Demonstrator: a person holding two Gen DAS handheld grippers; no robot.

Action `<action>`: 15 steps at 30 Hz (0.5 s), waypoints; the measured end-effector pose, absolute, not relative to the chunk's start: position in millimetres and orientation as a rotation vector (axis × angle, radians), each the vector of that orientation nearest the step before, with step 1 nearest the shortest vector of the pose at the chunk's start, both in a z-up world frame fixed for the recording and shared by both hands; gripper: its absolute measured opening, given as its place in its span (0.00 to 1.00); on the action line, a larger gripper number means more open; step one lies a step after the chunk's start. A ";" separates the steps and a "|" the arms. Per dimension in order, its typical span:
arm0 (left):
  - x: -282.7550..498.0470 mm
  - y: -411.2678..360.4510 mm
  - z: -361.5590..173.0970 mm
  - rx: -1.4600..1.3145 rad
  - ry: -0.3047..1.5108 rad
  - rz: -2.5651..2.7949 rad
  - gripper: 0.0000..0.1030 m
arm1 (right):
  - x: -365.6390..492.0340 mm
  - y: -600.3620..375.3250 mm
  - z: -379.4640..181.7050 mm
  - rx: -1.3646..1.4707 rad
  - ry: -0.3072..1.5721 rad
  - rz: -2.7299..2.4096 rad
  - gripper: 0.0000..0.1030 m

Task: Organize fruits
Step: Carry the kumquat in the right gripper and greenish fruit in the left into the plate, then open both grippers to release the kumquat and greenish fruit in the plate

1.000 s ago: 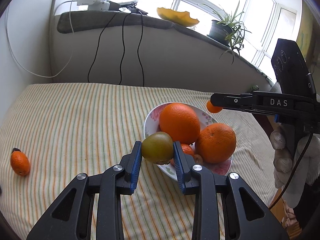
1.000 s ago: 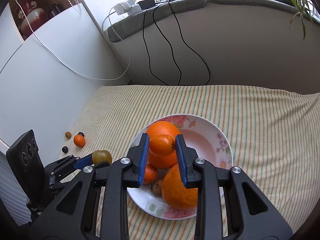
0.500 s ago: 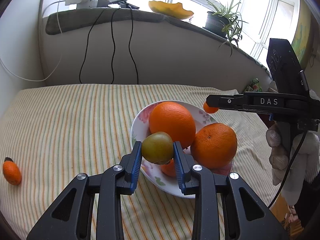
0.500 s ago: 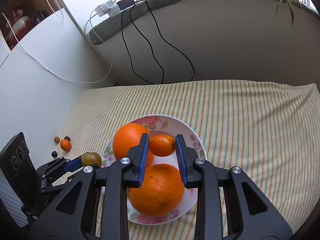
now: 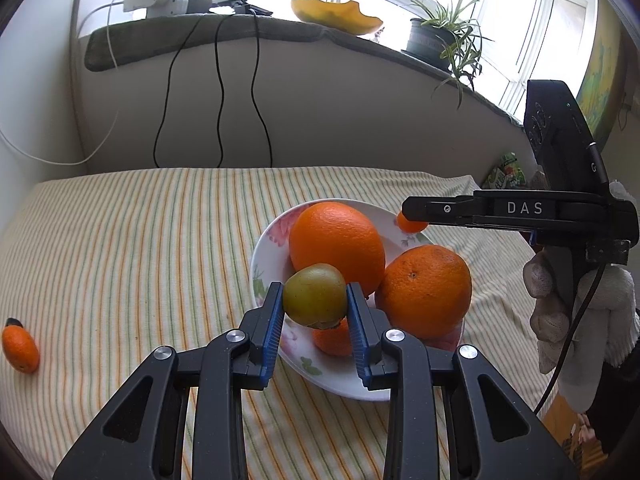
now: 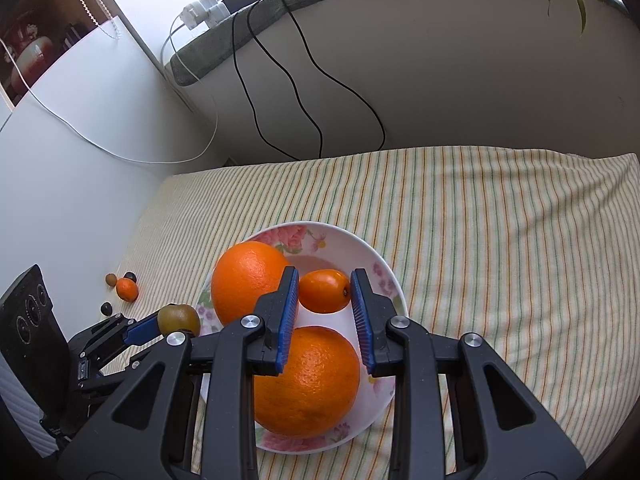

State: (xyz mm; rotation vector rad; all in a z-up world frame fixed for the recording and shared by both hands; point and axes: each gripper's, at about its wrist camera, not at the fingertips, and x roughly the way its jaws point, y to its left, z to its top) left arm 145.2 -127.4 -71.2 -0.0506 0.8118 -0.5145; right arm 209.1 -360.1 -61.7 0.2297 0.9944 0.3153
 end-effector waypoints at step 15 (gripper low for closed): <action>143.9 -130.5 -68.5 -0.046 0.809 -0.518 0.29 | 206.7 -359.0 -61.4 0.217 0.993 0.309 0.27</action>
